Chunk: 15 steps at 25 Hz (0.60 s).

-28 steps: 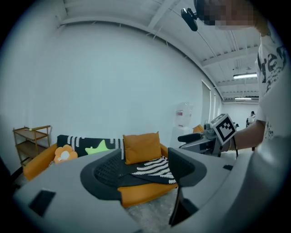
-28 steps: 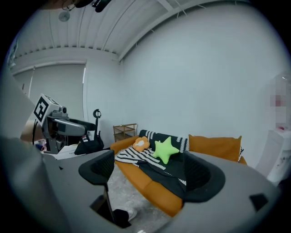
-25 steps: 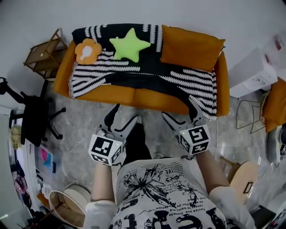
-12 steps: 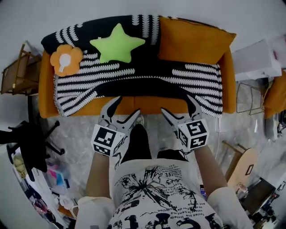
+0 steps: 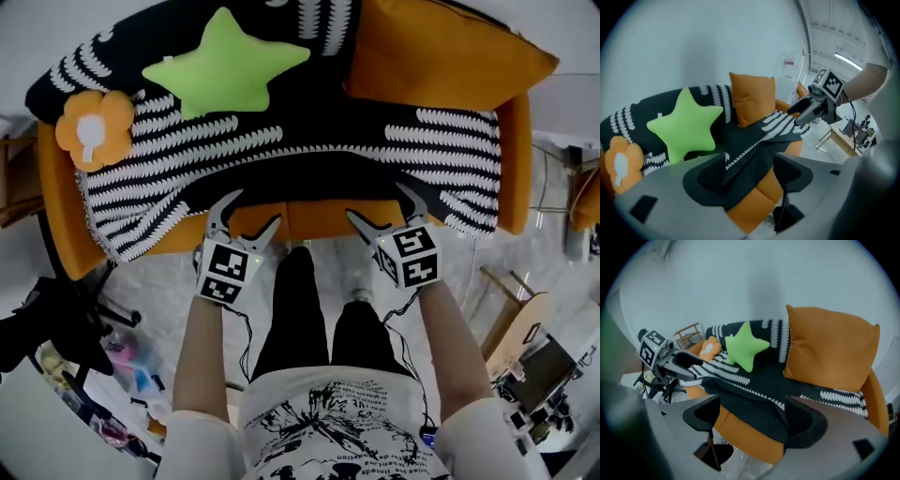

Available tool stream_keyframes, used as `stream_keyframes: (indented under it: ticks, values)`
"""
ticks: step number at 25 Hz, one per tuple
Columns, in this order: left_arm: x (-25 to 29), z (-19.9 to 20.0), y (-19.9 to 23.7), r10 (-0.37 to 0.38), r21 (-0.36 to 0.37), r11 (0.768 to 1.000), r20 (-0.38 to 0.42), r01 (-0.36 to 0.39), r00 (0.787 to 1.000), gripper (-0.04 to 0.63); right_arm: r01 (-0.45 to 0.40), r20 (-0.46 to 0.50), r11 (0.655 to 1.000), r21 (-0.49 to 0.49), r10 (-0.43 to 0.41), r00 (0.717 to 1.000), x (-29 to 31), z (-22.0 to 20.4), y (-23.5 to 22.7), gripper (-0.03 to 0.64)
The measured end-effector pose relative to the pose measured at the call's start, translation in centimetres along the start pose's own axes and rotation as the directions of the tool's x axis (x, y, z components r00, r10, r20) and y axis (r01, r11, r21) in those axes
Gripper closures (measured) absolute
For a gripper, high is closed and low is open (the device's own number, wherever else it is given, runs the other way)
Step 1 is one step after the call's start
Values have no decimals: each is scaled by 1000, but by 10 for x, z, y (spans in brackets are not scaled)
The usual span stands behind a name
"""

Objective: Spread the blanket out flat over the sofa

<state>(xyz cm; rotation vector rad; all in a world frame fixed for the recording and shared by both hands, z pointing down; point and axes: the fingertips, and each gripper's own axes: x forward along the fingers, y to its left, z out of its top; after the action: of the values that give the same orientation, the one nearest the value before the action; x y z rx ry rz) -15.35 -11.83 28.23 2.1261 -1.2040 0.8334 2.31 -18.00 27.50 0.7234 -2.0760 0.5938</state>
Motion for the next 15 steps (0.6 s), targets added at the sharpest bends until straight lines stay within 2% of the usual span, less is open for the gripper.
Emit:
stream_keyframes:
  ticks: [3, 9, 13, 15]
  values:
    - [52, -42, 33, -8, 7, 1000, -94, 9, 996, 270, 11, -89, 1000, -1, -11, 996, 56, -20, -24, 185]
    - [124, -102, 63, -56, 146, 984, -274, 99, 960, 270, -15, -239, 995, -99, -9, 971, 147, -61, -44, 253]
    - [154, -133, 78, -24, 259, 958, -355, 123, 935, 270, -19, -271, 993, -118, -13, 963, 185, -75, -51, 308]
    - [160, -146, 83, -13, 325, 932, -410, 160, 912, 270, -37, -308, 989, -140, -8, 951, 193, -79, -51, 313]
